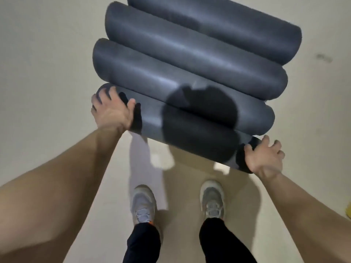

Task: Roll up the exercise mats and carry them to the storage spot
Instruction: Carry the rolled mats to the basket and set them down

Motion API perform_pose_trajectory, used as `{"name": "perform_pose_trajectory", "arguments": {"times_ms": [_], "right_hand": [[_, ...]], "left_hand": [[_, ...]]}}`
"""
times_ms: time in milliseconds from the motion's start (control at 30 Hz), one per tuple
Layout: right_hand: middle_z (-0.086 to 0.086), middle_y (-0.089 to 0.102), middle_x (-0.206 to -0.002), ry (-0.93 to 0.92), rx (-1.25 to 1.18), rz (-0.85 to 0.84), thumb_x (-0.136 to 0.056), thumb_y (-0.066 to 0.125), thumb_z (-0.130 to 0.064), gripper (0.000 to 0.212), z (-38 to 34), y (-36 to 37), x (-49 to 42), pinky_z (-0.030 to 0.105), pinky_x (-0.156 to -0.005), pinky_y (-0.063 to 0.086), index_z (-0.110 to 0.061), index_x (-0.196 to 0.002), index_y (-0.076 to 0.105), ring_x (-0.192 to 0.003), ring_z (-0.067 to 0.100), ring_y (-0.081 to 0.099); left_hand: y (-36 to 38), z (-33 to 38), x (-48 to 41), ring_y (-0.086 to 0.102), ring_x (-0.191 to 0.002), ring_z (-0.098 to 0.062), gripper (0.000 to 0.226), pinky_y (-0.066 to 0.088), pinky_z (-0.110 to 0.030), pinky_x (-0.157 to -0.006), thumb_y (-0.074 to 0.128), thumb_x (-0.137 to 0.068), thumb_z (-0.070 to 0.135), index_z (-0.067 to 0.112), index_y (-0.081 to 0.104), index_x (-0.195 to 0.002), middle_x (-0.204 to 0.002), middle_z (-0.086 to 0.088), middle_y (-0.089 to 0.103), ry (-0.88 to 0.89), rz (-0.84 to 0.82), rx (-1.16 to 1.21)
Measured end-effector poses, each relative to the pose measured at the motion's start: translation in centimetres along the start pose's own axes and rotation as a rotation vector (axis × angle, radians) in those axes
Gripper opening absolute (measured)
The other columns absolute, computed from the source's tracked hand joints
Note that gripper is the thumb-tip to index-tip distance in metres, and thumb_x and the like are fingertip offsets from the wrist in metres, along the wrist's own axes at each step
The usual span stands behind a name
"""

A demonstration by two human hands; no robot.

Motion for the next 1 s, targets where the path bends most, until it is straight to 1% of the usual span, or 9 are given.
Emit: {"name": "perform_pose_trajectory", "arguments": {"times_ms": [100,267,400,500,600,700,833,900,1000], "right_hand": [[0.027,0.040,-0.147,0.250,-0.256,0.021,-0.100,0.047,-0.041,0.058,3.3,2.8,-2.0,0.050,-0.100,0.039,-0.004,-0.144,0.036,-0.127,0.050,0.046],[0.020,0.055,-0.138,0.308,-0.672,0.075,-0.091,0.048,-0.057,0.071,5.6,6.6,-2.1,0.049,-0.100,0.045,-0.007,-0.142,0.044,-0.120,0.043,0.054],[0.012,0.055,-0.135,0.372,-0.782,0.159,-0.079,0.052,-0.065,0.082,4.1,6.7,-0.6,0.052,-0.100,0.049,-0.008,-0.138,0.048,-0.114,0.037,0.057],[0.011,0.059,-0.129,0.375,-0.802,0.179,-0.084,0.057,-0.064,0.077,2.8,6.0,0.3,0.049,-0.097,0.050,-0.009,-0.137,0.049,-0.106,0.033,0.057],[0.018,0.059,-0.128,0.316,-0.636,0.104,-0.082,0.060,-0.071,0.086,2.3,5.4,0.4,0.052,-0.096,0.050,-0.007,-0.136,0.046,-0.112,0.042,0.058],[0.021,0.046,-0.147,0.176,-0.431,-0.037,-0.062,0.075,-0.080,0.121,2.6,5.5,0.7,0.053,-0.105,0.042,-0.006,-0.146,0.029,-0.130,0.045,0.046],[0.024,0.030,-0.155,-0.435,0.130,0.241,-0.060,0.077,-0.077,0.131,-2.0,4.2,1.2,0.057,-0.113,0.031,-0.009,-0.157,0.022,-0.137,0.047,0.032],[0.016,0.033,-0.156,-0.693,0.373,0.085,-0.059,0.071,-0.085,0.135,-6.7,4.9,1.8,0.049,-0.117,0.031,-0.013,-0.161,0.020,-0.141,0.038,0.032],[0.014,0.025,-0.160,-0.843,0.646,-0.035,-0.055,0.063,-0.093,0.147,-13.5,7.6,2.4,0.045,-0.119,0.029,-0.017,-0.163,-0.002,-0.143,0.034,0.031]], "left_hand": [[2.0,-1.8,-4.1,0.027,-0.142,-0.045,0.077,0.027,-0.052,-0.116,0.053,-0.098,0.055,0.006,0.029,-0.152,-0.155,-0.022,0.030,-0.106,0.016,0.086],[3.6,-5.5,-8.2,0.046,-0.136,-0.041,0.103,0.040,-0.048,-0.111,0.075,-0.078,0.066,0.004,0.033,-0.149,-0.150,-0.019,0.046,-0.228,-0.019,0.317],[4.0,-6.3,-7.4,0.056,-0.126,-0.034,0.093,0.046,-0.039,-0.098,0.074,-0.072,0.072,0.013,0.048,-0.139,-0.138,-0.008,0.059,-0.197,0.004,0.404],[3.8,-6.6,-6.6,0.054,-0.127,-0.033,0.102,0.047,-0.042,-0.103,0.073,-0.061,0.080,0.013,0.048,-0.135,-0.138,-0.007,0.056,-0.195,0.032,0.425],[3.8,-7.7,-6.7,0.049,-0.131,-0.037,0.108,0.044,-0.054,-0.108,0.077,-0.058,0.080,0.011,0.043,-0.134,-0.140,-0.011,0.049,-0.143,-0.006,0.319],[4.5,-8.2,-6.9,0.044,-0.133,-0.040,0.100,0.040,-0.055,-0.110,0.080,-0.068,0.070,0.008,0.038,-0.136,-0.142,-0.015,0.042,-0.097,-0.050,0.278],[4.6,-8.2,-7.2,0.042,-0.134,-0.039,0.099,0.040,-0.052,-0.109,0.081,-0.070,0.066,0.008,0.036,-0.136,-0.143,-0.016,0.043,-0.113,-0.086,0.313],[4.5,-8.2,-7.3,0.042,-0.135,-0.039,0.101,0.040,-0.051,-0.110,0.081,-0.068,0.068,0.010,0.035,-0.138,-0.142,-0.016,0.043,-0.135,-0.128,0.333],[4.3,-8.3,-7.4,0.040,-0.135,-0.039,0.110,0.038,-0.050,-0.110,0.080,-0.067,0.070,0.014,0.029,-0.147,-0.144,-0.014,0.039,-0.149,-0.130,0.351]]}}
Point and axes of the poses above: each hand's wrist, its own x-axis away from the middle knuckle, its own y-axis out of the palm, z = x × y, the point moved 3 cm from there along -x, towards the middle knuckle
